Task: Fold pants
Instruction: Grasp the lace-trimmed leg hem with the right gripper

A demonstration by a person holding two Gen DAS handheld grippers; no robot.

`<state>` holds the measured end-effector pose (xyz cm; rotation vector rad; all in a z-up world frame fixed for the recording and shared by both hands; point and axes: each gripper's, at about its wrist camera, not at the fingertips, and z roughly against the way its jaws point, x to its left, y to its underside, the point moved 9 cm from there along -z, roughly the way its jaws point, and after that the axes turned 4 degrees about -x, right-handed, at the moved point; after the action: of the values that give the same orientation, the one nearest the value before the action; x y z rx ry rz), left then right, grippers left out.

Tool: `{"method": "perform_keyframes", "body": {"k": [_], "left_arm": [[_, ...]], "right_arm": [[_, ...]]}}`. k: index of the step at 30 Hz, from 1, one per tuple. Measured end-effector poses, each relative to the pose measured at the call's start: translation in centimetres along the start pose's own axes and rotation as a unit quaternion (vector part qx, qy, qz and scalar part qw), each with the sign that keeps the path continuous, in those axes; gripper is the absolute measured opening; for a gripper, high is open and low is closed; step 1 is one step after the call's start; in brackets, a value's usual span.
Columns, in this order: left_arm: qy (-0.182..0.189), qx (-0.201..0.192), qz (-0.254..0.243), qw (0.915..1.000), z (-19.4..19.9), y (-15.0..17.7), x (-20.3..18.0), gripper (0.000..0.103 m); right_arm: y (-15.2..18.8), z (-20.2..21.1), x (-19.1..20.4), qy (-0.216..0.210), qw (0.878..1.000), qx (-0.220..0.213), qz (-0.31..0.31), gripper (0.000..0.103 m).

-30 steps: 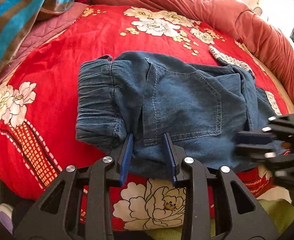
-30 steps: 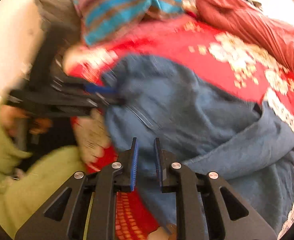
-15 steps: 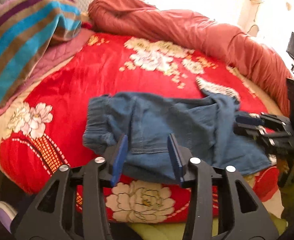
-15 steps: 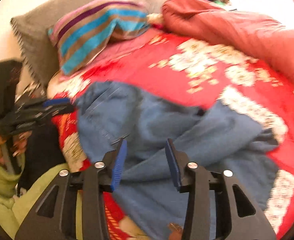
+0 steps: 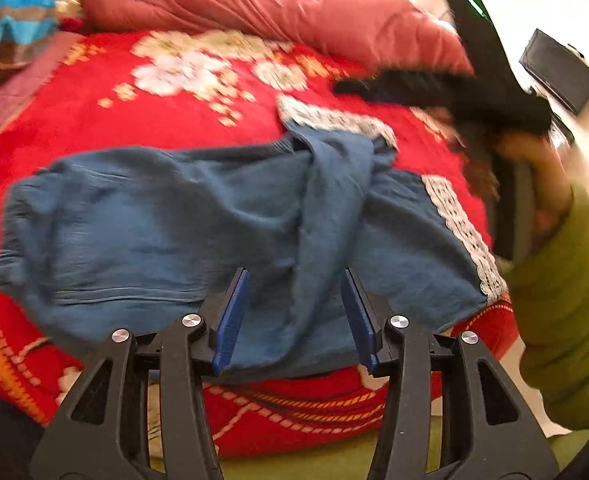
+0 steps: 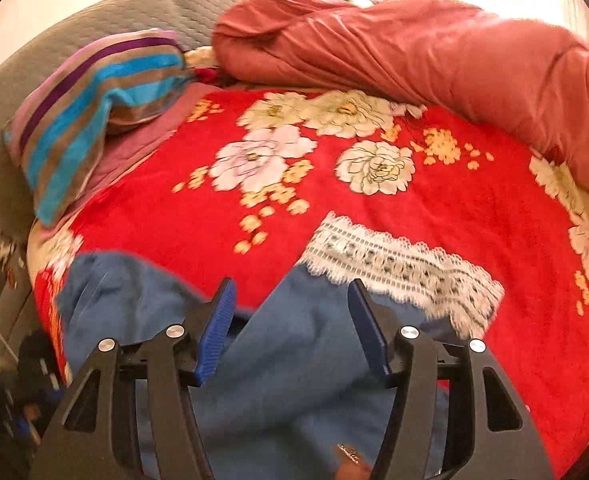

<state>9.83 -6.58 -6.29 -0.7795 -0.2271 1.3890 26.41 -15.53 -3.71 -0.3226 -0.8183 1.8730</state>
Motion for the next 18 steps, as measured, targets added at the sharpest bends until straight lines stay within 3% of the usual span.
{"method": "perform_keyframes", "body": {"k": [5, 12, 13, 15, 18], "left_arm": [[0.01, 0.034, -0.011, 0.9993, -3.4, 0.1, -0.9, 0.04], [0.011, 0.054, -0.008, 0.9985, -5.8, -0.6, -1.0, 0.04], [0.01, 0.053, -0.009, 0.9985, -6.0, -0.5, -1.1, 0.039], [0.0, 0.052, -0.011, 0.9986, -6.1, -0.2, -0.9, 0.027], [0.0, 0.05, -0.007, 0.9987, -5.8, 0.2, -0.8, 0.024]], "right_arm": [[-1.0, -5.4, -1.7, 0.049, 0.998, 0.04, -0.002, 0.057], [-1.3, -9.6, -1.7, 0.067, 0.996, 0.066, 0.002, 0.057], [-1.4, -10.2, -1.6, 0.069, 0.995, 0.069, 0.005, 0.057], [-1.4, -11.1, -1.6, 0.075, 0.994, 0.076, 0.006, 0.057], [-1.3, -12.3, -2.2, 0.092, 0.992, 0.086, 0.011, 0.053]]}}
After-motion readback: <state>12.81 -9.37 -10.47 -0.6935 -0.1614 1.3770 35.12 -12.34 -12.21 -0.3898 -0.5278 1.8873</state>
